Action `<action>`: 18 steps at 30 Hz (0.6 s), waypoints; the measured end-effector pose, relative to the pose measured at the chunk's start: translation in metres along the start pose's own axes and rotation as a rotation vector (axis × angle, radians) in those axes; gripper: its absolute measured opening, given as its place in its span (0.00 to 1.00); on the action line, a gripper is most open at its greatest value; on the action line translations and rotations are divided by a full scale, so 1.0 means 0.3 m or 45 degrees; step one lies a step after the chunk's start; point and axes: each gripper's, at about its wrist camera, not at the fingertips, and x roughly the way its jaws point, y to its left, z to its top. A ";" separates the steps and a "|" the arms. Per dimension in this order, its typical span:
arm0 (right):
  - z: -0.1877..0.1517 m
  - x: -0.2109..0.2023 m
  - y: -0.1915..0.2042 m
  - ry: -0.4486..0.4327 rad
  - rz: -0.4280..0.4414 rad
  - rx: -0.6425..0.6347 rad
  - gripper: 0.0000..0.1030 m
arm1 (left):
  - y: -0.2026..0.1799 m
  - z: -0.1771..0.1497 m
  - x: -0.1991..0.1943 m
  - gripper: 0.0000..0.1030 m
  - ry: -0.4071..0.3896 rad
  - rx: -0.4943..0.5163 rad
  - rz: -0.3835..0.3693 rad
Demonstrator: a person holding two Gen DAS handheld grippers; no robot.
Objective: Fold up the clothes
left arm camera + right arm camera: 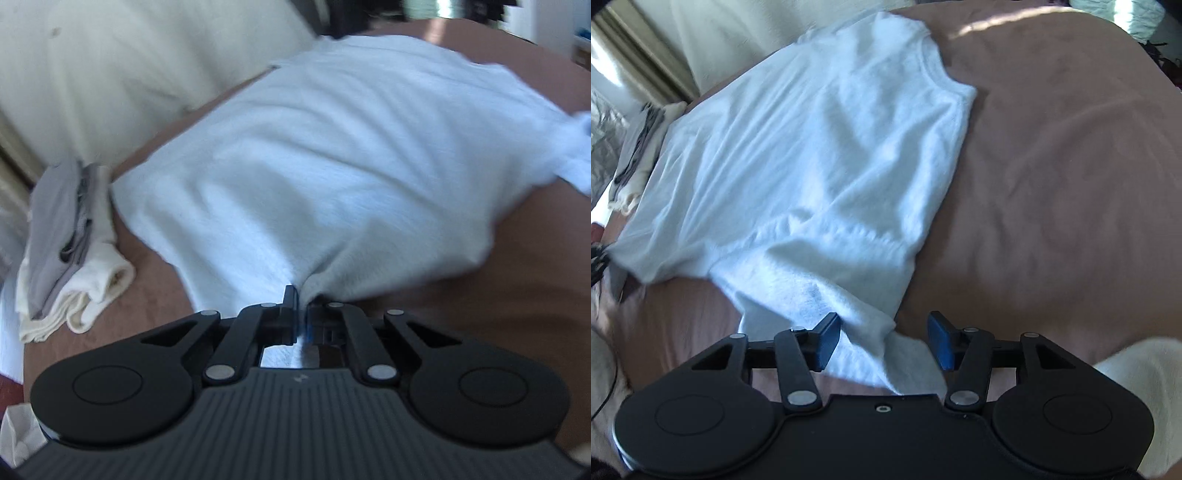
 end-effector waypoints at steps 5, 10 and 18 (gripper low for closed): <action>0.055 -0.009 0.001 -0.070 -0.008 0.048 0.56 | 0.033 -0.027 0.053 0.11 0.327 -0.067 -0.343; 0.157 -0.069 -0.002 -0.168 0.070 0.115 0.57 | 0.249 -0.013 -0.025 0.40 0.180 -0.381 -0.395; 0.349 -0.022 -0.068 -0.294 -0.002 0.291 0.57 | 0.462 -0.143 0.143 0.43 0.207 -0.745 -0.185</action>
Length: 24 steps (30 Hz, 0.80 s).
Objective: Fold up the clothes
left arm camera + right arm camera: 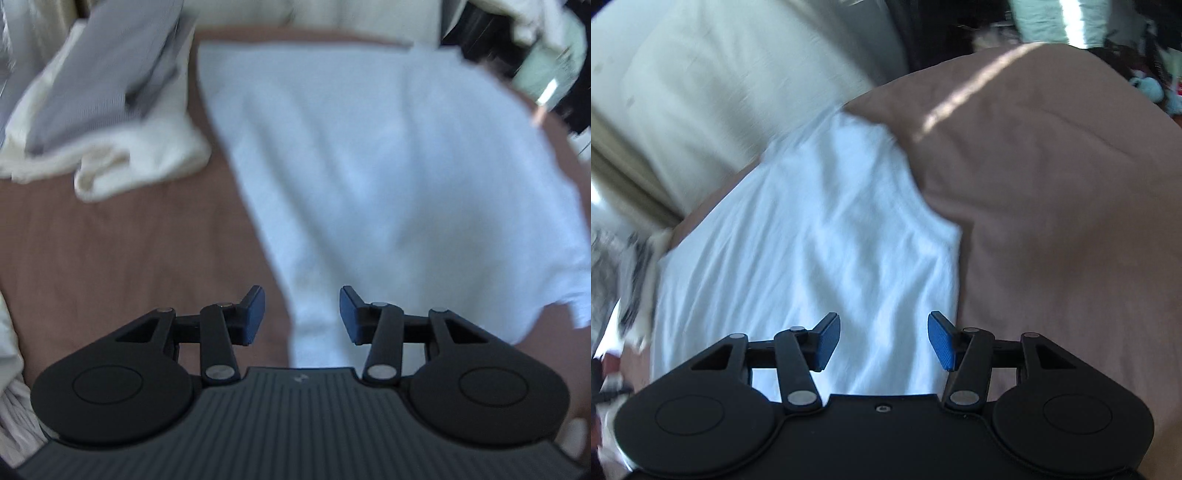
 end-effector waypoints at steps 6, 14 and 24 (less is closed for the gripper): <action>0.031 0.133 -0.103 -0.070 -0.037 0.130 0.57 | 0.035 -0.068 0.094 0.51 0.021 -0.129 -0.066; 0.034 0.270 -0.123 -0.160 -0.049 0.064 0.49 | 0.032 -0.082 0.113 0.68 -0.015 -0.200 -0.093; 0.087 0.220 -0.021 -0.253 -0.453 -0.457 0.08 | -0.004 -0.055 0.142 0.68 -0.016 -0.016 -0.015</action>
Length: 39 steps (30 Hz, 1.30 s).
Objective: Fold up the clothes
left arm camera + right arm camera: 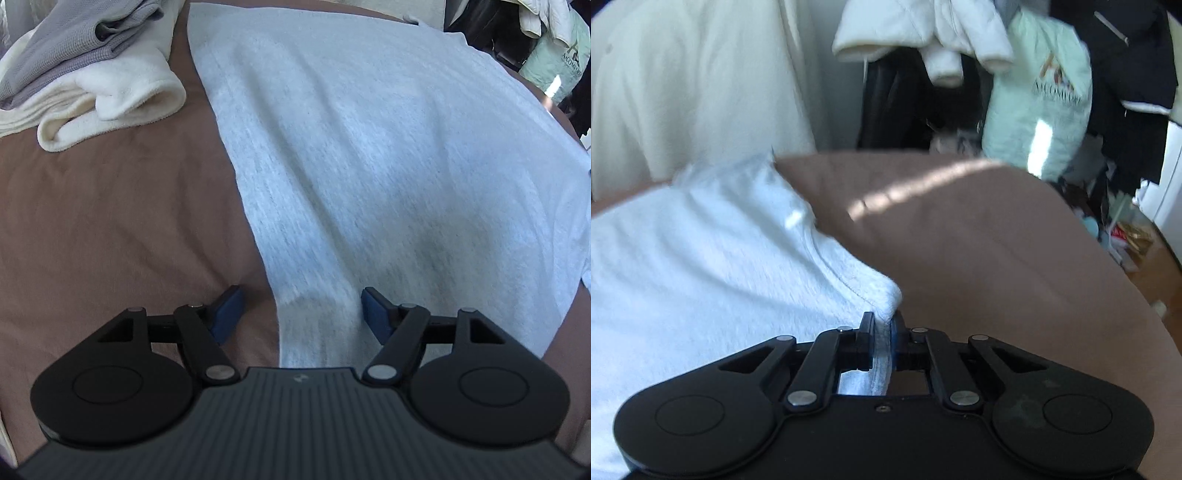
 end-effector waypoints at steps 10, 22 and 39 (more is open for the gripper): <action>-0.033 0.036 -0.017 0.004 -0.015 0.142 0.08 | -0.077 -0.010 -0.038 0.05 -0.087 0.201 0.026; -0.070 0.037 0.060 -0.010 -0.071 0.041 0.09 | -0.146 -0.030 0.005 0.06 -0.048 0.335 0.324; -0.247 -0.360 -0.136 0.414 0.529 0.559 0.62 | -0.409 0.062 -0.268 0.42 -0.449 0.401 -0.096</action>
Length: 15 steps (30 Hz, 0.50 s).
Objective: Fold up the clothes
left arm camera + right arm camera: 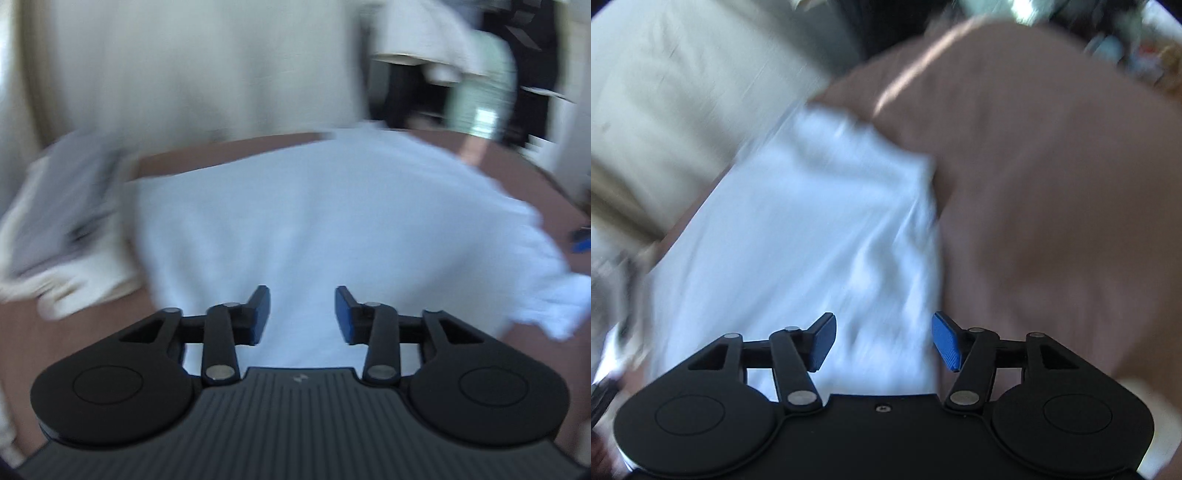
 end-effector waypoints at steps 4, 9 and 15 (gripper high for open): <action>-0.071 -0.013 0.040 0.258 -0.075 -0.231 0.62 | -0.190 0.017 0.148 0.42 0.111 0.022 -0.318; -0.123 0.002 0.074 0.367 -0.096 -0.453 0.62 | -0.422 -0.041 0.367 0.42 0.313 0.003 -0.601; -0.128 0.127 0.010 0.389 -0.094 -0.388 0.62 | -0.637 -0.079 0.526 0.59 0.353 -0.033 -0.542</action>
